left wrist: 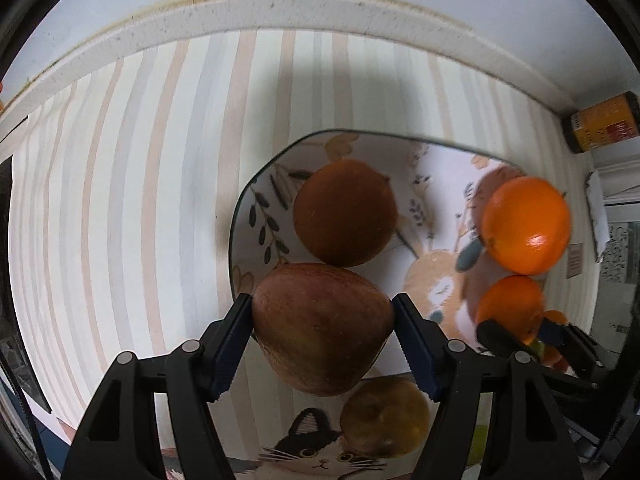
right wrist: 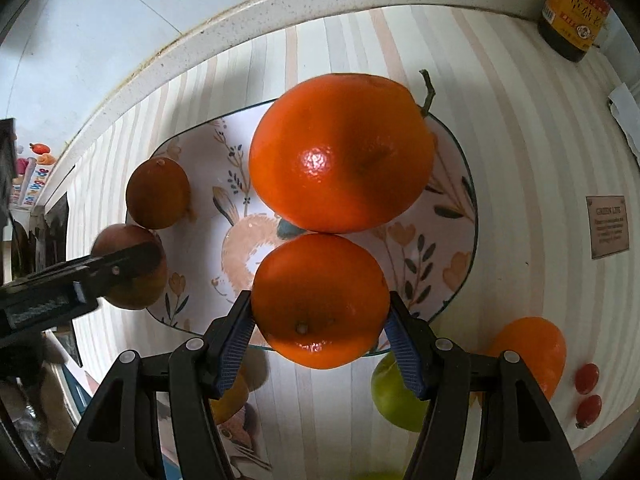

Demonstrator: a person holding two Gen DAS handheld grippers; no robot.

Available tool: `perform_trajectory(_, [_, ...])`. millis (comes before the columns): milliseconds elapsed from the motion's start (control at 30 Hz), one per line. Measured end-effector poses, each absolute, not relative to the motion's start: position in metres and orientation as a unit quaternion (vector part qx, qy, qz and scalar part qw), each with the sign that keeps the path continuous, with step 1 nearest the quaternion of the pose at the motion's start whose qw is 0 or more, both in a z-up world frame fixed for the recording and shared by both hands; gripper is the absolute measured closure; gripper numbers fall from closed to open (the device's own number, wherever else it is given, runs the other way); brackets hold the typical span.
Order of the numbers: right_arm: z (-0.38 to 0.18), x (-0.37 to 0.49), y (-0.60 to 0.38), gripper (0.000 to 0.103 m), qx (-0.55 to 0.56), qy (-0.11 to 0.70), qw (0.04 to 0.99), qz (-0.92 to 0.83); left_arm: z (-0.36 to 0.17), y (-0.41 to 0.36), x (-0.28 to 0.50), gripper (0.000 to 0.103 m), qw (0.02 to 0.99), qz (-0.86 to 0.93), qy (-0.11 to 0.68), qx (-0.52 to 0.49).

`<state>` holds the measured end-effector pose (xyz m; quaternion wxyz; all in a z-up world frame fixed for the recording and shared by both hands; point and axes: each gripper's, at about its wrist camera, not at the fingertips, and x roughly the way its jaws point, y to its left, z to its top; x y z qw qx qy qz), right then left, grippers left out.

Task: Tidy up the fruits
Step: 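Lower the red apple onto the plate while the right tool sets its orange beside it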

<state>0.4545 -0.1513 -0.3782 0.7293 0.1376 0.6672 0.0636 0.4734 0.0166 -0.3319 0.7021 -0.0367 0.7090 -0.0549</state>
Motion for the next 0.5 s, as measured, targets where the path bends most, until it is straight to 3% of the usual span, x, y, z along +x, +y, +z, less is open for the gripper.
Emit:
perform_trajectory(100, [-0.378, 0.456, -0.155, 0.035, 0.148, 0.672, 0.723, 0.067, -0.336, 0.019, 0.472, 0.034, 0.7, -0.051, 0.711, -0.044])
perform_trajectory(167, [-0.377, 0.458, -0.159, 0.023, 0.155, 0.675, 0.718, 0.067, -0.335, 0.02, 0.471, 0.034, 0.7, -0.05, 0.711, -0.046])
perform_trajectory(233, [-0.372, 0.459, -0.165, 0.013, 0.16, 0.673, 0.719, 0.065, -0.333, 0.02, 0.471, 0.028, 0.705, -0.047, 0.707, -0.042])
perform_trajectory(300, [-0.367, 0.459, -0.171, 0.012, 0.162, 0.675, 0.717, 0.063, -0.329, 0.022, 0.469, 0.012, 0.71, -0.048, 0.701, -0.043])
perform_trajectory(500, [-0.345, 0.448, -0.182, 0.008, 0.133, 0.671, 0.728, 0.042, -0.303, 0.025, 0.455, 0.008, 0.725, -0.046, 0.686, -0.048])
